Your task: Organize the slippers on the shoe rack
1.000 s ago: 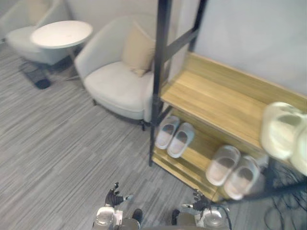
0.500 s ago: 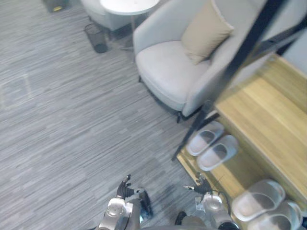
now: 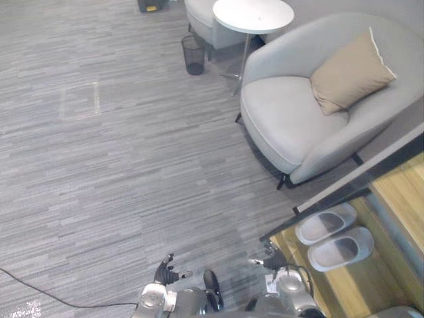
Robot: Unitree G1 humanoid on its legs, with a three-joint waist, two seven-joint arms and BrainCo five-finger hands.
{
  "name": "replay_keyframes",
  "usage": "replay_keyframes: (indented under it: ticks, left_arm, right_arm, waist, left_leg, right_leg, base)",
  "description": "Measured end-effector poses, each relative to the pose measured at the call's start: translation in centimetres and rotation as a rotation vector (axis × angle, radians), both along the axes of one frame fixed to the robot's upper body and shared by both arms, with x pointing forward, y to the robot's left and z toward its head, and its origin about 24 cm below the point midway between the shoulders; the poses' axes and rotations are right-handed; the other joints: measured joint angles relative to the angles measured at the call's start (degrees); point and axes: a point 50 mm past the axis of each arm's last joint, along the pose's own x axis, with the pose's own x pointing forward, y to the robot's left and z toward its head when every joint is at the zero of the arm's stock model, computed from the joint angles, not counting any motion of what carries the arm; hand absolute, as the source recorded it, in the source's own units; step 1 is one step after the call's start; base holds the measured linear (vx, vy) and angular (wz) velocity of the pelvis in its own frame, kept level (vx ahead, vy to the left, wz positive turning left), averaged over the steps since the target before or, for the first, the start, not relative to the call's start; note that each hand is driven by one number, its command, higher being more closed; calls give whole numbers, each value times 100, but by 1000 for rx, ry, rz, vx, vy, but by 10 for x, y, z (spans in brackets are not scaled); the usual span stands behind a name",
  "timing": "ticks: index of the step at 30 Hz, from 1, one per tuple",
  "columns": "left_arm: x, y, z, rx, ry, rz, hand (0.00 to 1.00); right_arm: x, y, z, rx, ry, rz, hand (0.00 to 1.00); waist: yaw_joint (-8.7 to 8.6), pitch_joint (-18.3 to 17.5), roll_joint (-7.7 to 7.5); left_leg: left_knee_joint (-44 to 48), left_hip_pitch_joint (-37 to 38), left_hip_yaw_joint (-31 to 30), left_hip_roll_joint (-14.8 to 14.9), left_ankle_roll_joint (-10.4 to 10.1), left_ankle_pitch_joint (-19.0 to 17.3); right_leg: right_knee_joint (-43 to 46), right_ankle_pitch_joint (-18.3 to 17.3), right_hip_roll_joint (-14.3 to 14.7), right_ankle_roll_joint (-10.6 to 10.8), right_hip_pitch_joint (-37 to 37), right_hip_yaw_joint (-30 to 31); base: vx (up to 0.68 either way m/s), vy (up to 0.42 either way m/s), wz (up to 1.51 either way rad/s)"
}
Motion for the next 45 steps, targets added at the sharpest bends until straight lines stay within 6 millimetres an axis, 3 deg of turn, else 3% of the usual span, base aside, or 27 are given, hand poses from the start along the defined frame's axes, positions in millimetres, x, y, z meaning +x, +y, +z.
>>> replay_keyframes:
  ticks: [3, 5, 7, 10, 11, 13, 15, 16, 18, 20, 22, 23, 24, 25, 28, 29, 30, 31, 33, 35, 37, 38, 40, 41, 43, 44, 45]
  left_arm:
    - [5, -2, 2, -6, -15, 0, 0]
    - [7, -1, 2, -14, -19, 17, 0]
    - [7, 0, 2, -20, -21, 38, 0]
    - [5, 5, 2, -17, -17, 69, 0]
    - [3, 4, 1, -27, -12, 92, 0]
    - [0, 1, 0, -39, -7, 101, 0]
    - [10, 3, 4, -49, -41, 134, 0]
    - [10, 8, 4, -54, -44, 173, 0]
    - [13, 13, 6, -50, -57, 193, 0]
    - [23, 12, 12, -59, -96, 192, 0]
    - [34, 12, 17, -65, -128, 191, 0]
    - [38, 10, 20, -72, -147, 189, 0]
    - [37, 10, 20, -75, -148, 191, 0]
    - [41, 14, 23, -63, -163, 191, 0]
    - [41, 25, 25, -44, -177, 240, 0]
    - [34, 28, 23, -56, -165, 285, 0]
    - [30, 29, 21, -57, -155, 296, 0]
    - [21, 30, 17, -57, -131, 303, 0]
    - [16, 30, 15, -56, -116, 308, 0]
    - [5, 27, 10, -60, -86, 308, 0]
    - [3, 25, 9, -62, -79, 311, 0]
    - [5, 24, 10, -69, -88, 321, 0]
    - [12, 22, 12, -75, -105, 319, 0]
    - [20, 21, 15, -81, -125, 315, 0]
    - [23, 22, 17, -80, -136, 312, 0]
    - [23, 23, 17, -78, -136, 311, 0]
    - [21, 24, 16, -74, -130, 312, 0]
  right_arm:
    - [0, -3, 0, -8, -3, 2, 0]
    - [1, -3, 1, -11, -3, 2, 0]
    - [0, -1, 0, -7, 0, 6, 0]
    - [-3, 2, -2, 4, 9, 8, 0]
    - [0, -1, 0, -4, 3, 9, 0]
    - [6, -1, 3, -3, -14, 15, 0]
    - [18, -1, 9, -14, -48, 45, 0]
    - [21, 6, 10, -6, -56, 70, 0]
    - [24, 9, 12, 0, -72, 75, 0]
    - [33, 6, 20, -5, -116, 68, 0]
    - [38, 4, 23, -2, -133, 54, 0]
    - [34, 0, 21, -8, -123, 44, 0]
    - [33, -2, 20, -14, -120, 39, 0]
    - [32, 1, 19, 0, -109, 22, 0]
    - [41, 8, 23, 18, -136, 27, 0]
    - [42, 9, 24, 23, -139, 29, 0]
    - [40, 10, 22, 27, -133, 27, 0]
    - [35, 10, 19, 30, -112, 23, 0]
    - [29, 9, 15, 32, -90, 23, 0]
    - [19, 8, 9, 33, -55, 19, 0]
    - [14, 8, 6, 34, -39, 17, 0]
    - [14, 7, 6, 33, -36, 17, 0]
    - [14, 6, 6, 32, -36, 16, 0]
    - [15, 5, 7, 30, -40, 15, 0]
    - [11, 5, 5, 31, -29, 12, 0]
    - [10, 5, 4, 31, -26, 12, 0]
    - [5, 3, 2, 27, -13, 9, 0]
  waist:
    - [-40, 23, -7]
    - [-44, 47, -5]
    - [-47, 66, -81]
    - [-20, 29, -271]
    - [0, 33, -174]
    - [40, -39, 3]
    - [61, 103, 64]
    - [137, 151, 58]
    - [160, 233, -35]
    - [194, 281, -108]
    - [204, 354, -220]
    - [205, 326, -153]
    - [206, 299, -105]
    - [236, 296, -414]
    - [322, 301, -469]
    - [379, 271, -412]
    - [378, 274, -416]
    - [374, 275, -408]
    - [335, 286, -379]
    - [284, 262, -262]
    - [244, 290, -153]
    - [130, 281, -98]
    - [-7, 282, -60]
    - [-47, 300, -39]
    - [-60, 285, -97]
    - [-58, 263, -126]
    - [-74, 184, -147]
  left_leg:
    - [-154, 144, -626, -2, -109, 71]
    - [-282, 316, -1222, -17, -170, 100]
    - [-267, 404, -1504, -49, -272, 31]
    - [189, 450, -1888, -121, -406, -463]
    - [680, 409, -1881, 40, -566, -873]
    - [1585, 23, -1600, 280, -952, -1094]
    - [3523, -805, -877, 739, -1305, -1027]
    - [4258, -944, -377, 1168, -1255, -1079]
    - [4598, -1063, 106, 1570, -1111, -1157]
    - [4406, -1494, 399, 1768, -1043, -1191]
    - [3457, -1929, 666, 1730, -790, -984]
    - [1989, -2045, 901, 1570, -579, -60]
    - [1596, -2044, 894, 1540, -472, 380]
    - [1639, -2074, 850, 1220, -100, 618]
    - [1700, -2090, 717, 1019, -19, 362]
    - [1823, -1926, 671, 1029, -119, -28]
    - [1812, -1799, 644, 996, -160, -132]
    - [1741, -1438, 492, 863, -305, -451]
    - [1649, -1030, 399, 773, -320, -636]
    - [1160, -282, 338, 688, -323, -745]
    - [848, 173, 283, 701, -340, -697]
    - [683, 373, 192, 729, -375, -720]
    - [512, 577, 66, 755, -435, -755]
    - [415, 767, -32, 805, -582, -844]
    - [323, 1035, -109, 786, -793, -972]
    - [289, 1244, -179, 789, -924, -1108]
    - [296, 1476, -317, 871, -1054, -1275]
  right_leg:
    - [-463, -88, 340, -63, -545, 240]
    - [-1413, 219, 580, -35, -779, 607]
    - [-1754, 441, 610, -141, -779, 806]
    - [-2241, 743, 565, -416, -508, 878]
    - [-2331, 864, 652, -526, -269, 736]
    - [-2468, 695, 792, -642, -159, 616]
    - [-2794, 671, 964, -708, 295, 458]
    - [-3025, 641, 1095, -758, 714, 450]
    - [-3387, 624, 1095, -753, 1333, 441]
    - [-3605, 611, 980, -729, 1629, 389]
    - [-3671, 514, 769, -530, 1839, 131]
    - [-3666, 364, 724, -267, 2080, -54]
    - [-3663, 310, 804, -179, 2132, -87]
    - [-3627, 197, 544, 12, 2208, -173]
    - [-3534, 852, 496, 92, 2239, -160]
    - [-2920, 1044, 411, 354, 2155, -86]
    - [-2501, 1096, 313, 428, 2075, -47]
    - [-918, 1259, -18, 515, 1600, 207]
    - [757, 1120, -164, 334, 949, 511]
    - [1726, 724, -166, -85, 61, 496]
    - [1318, 364, -50, -272, -381, 257]
    - [487, 228, 107, -325, -715, 131]
    - [-962, 356, 346, -318, -987, 112]
    - [-2345, 847, 546, -272, -1088, 160]
    - [-3462, 1397, 640, -127, -1042, 340]
    - [-3523, 1554, 649, -199, -1019, 532]
    - [-3264, 2018, 696, -444, -1000, 770]
  base:
    - [77, -85, 103]
    - [139, -146, 138]
    - [148, -160, 110]
    - [290, -259, 102]
    - [379, -226, 69]
    - [406, -200, 42]
    - [455, -180, 18]
    - [441, -99, -9]
    - [434, -58, -1]
    - [359, 31, 4]
    - [428, 130, 32]
    - [487, 183, 57]
    - [703, 238, 87]
    - [625, 198, 84]
    - [440, 148, 56]
    - [495, 203, 33]
    - [555, 273, 47]
    - [433, 219, 40]
    - [404, 162, 34]
    - [461, 90, 19]
    - [473, 47, 18]
    - [423, -4, 30]
    - [436, -77, 39]
    - [469, -116, 41]
    - [530, -180, 42]
    - [564, -230, 52]
    - [609, -282, 68]
